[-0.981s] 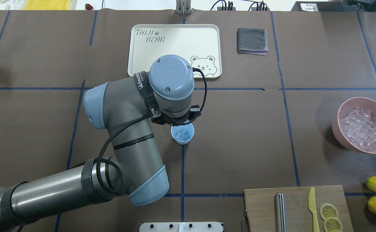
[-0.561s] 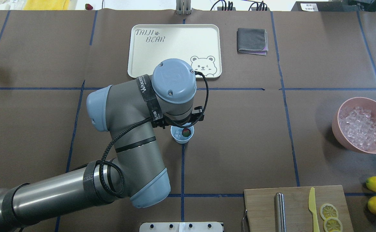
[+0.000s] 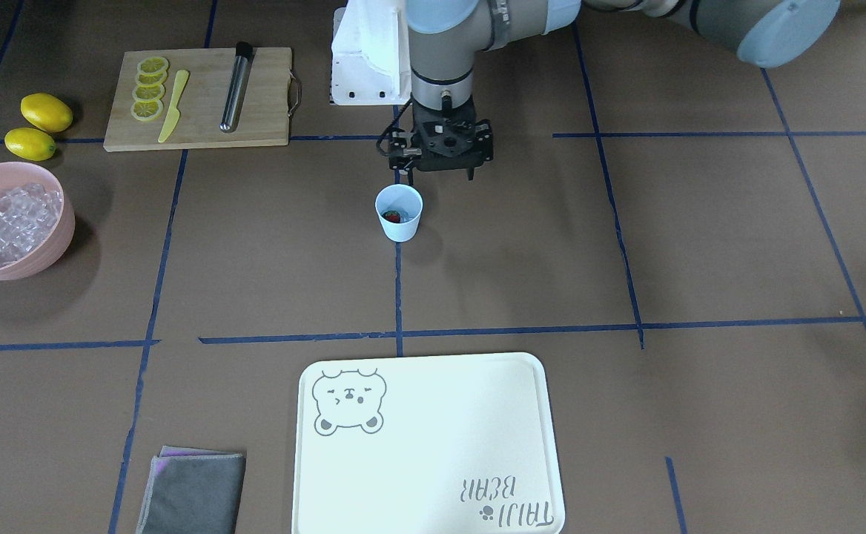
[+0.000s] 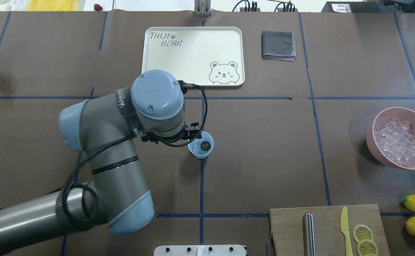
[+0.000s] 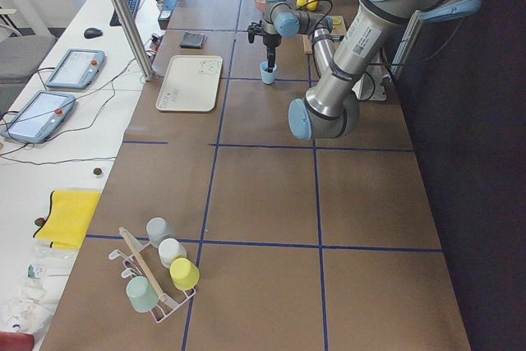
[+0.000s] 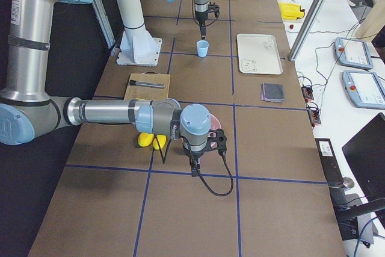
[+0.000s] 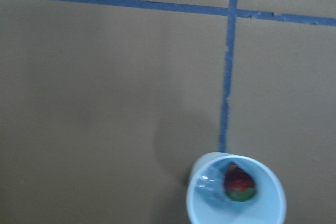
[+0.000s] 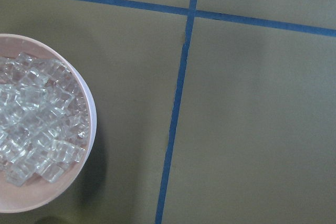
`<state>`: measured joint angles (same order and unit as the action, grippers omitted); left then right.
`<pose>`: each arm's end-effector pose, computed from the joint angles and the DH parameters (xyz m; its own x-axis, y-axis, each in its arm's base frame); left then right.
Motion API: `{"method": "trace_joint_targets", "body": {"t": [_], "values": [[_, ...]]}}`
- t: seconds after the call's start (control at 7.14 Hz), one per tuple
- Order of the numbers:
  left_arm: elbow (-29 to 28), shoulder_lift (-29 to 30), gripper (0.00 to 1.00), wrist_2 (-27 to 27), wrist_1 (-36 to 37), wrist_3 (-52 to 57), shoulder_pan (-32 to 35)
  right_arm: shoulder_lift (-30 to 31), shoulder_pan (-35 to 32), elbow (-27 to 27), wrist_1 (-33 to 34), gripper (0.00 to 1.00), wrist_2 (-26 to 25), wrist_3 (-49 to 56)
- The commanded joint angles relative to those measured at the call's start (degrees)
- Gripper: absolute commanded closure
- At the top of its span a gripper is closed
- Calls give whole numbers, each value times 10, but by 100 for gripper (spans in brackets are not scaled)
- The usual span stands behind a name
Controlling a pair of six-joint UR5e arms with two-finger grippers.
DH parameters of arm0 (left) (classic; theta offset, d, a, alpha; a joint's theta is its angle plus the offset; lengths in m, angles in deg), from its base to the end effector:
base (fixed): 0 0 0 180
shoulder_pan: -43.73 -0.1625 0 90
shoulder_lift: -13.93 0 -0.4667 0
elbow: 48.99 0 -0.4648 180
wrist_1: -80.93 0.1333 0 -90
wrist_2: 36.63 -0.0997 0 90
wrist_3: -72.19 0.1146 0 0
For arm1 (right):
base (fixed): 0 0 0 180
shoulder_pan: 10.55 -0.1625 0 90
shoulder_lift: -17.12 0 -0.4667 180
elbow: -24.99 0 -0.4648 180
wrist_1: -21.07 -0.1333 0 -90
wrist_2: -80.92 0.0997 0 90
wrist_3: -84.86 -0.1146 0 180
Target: Put ice and strawberries in cup
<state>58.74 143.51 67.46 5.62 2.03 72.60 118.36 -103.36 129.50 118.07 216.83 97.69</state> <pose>0.5595 -0.4288 0.1453 0.7161 -0.0189 -0.6977 0.0860 0.9944 0.0613 0.0738 -0.4643 0.6798 0.6862 -0.1426 0.7133 0.1061 0.9897 0.0957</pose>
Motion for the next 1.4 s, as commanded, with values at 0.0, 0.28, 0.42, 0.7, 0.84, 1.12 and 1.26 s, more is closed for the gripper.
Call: {"method": "trace_joint_targets", "body": {"t": [0.0,0.28,0.42,0.7,0.84,1.12,1.26], "values": [[119,-122,0,2,2,146,50,0,0,0,0,0,0,0],[129,-212,0,121,-10,296,164,1,0,0,0,0,1,-1],[129,-256,0,164,-11,392,234,2,0,-1,0,0,1,0],[116,-337,0,245,-10,554,375,1,0,-2,-1,0,0,0],[90,-367,0,274,-10,640,446,0,0,-2,0,0,0,0],[6,-407,0,332,-12,817,562,0,0,-1,0,0,0,0],[-34,-410,0,334,-14,877,606,0,0,-1,0,0,0,0]]}}
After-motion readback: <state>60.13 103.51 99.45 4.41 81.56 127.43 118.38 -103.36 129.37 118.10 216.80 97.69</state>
